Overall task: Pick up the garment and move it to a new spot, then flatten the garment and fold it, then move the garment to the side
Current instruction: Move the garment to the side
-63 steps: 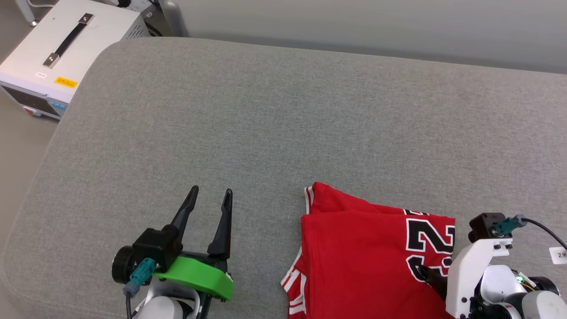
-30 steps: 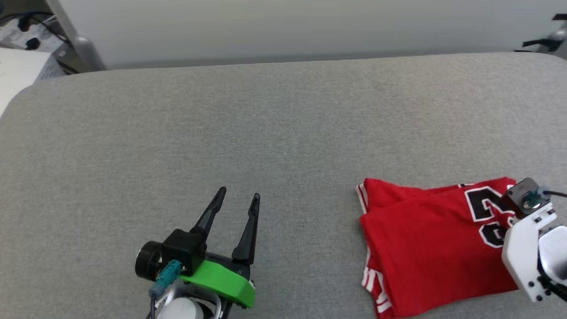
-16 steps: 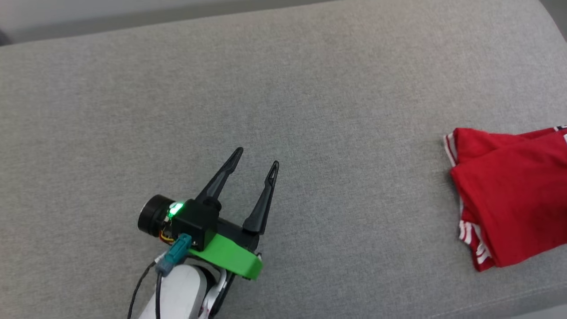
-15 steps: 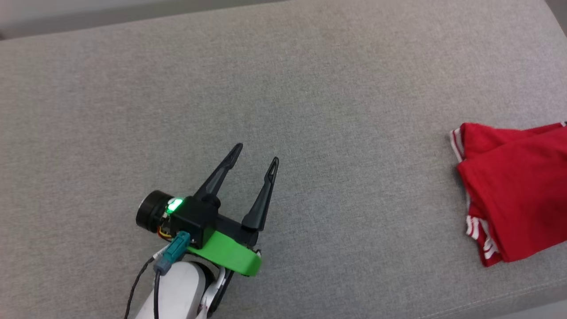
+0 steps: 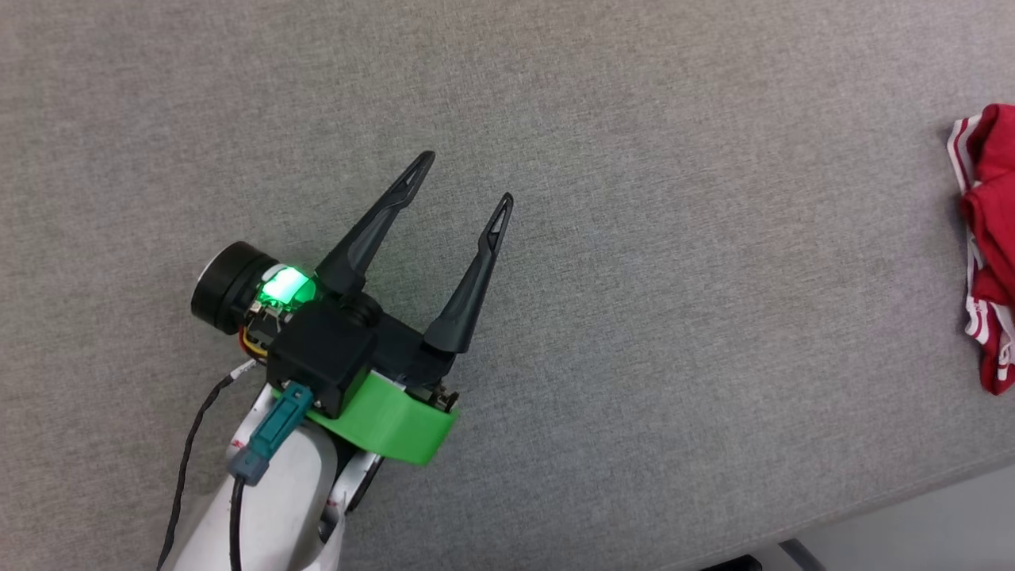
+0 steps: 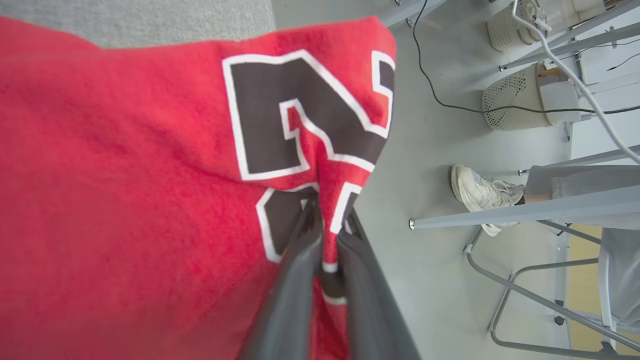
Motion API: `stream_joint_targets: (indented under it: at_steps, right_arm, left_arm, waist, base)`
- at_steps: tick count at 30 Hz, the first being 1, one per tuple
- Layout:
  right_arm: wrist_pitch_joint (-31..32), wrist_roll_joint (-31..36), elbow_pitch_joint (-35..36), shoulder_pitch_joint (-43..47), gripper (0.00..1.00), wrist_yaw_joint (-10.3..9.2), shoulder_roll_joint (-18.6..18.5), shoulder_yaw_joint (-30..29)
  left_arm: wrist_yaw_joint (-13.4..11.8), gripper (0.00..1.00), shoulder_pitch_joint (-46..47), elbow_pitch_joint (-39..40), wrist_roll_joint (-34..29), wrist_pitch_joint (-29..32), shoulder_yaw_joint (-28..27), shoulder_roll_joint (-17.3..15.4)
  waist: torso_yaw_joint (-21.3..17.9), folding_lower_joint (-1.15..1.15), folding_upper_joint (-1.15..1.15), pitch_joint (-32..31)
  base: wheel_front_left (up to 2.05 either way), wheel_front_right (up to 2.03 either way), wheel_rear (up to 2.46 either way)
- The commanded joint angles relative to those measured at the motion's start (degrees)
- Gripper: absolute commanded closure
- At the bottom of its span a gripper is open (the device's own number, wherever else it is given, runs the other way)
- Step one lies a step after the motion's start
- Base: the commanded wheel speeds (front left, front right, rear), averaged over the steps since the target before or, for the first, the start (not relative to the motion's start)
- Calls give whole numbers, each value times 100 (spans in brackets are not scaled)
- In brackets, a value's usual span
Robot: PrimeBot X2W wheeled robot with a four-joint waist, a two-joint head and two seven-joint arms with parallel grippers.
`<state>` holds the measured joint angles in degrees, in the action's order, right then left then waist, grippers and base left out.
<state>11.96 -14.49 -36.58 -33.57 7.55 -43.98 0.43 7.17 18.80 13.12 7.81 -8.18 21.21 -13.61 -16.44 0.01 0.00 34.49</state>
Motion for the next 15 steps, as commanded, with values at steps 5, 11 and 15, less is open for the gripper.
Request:
stream_joint_targets:
  at_steps: [5,11,15]
  right_arm:
    - [-445,272,-432,-351,100,-6,261,-47]
    - [-694,596,-699,-510,0,-6,267,-18]
    - [-779,718,-658,-604,0,-6,241,-45]
  left_arm:
    - [-14,0,98,103,24,34,-27,-61]
    - [-59,0,42,-93,98,-96,-17,-19]
    - [-113,0,-31,-345,191,-262,-64,26]
  waist:
    - [22,-1,0,319]
    - [99,-1,0,96]
    - [113,-1,0,-206]
  base:
    - [0,0,0]
    - [0,0,0]
    - [0,0,0]
